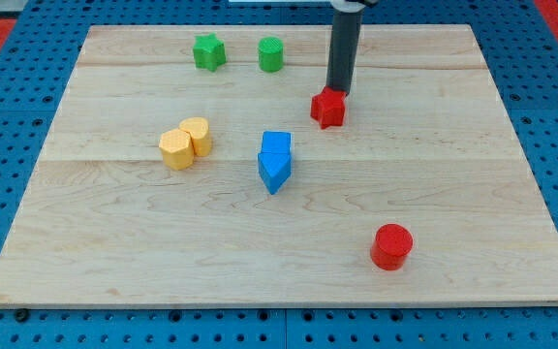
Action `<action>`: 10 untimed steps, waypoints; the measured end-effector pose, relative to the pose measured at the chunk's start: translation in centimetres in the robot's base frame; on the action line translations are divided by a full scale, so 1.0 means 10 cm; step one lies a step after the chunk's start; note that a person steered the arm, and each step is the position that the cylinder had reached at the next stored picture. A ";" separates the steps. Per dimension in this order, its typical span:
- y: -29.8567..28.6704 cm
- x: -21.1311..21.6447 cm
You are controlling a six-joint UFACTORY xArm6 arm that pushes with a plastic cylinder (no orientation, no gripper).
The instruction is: Place the red star at the bottom center of the board
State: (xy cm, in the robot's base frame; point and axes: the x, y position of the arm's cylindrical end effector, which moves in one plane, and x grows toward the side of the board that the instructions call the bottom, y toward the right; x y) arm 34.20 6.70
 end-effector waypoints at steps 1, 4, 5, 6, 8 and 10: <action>-0.06 0.31; -0.34 0.52; -0.36 0.74; -0.39 0.92; -0.49 1.16; -0.49 1.39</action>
State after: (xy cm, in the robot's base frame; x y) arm 48.14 1.81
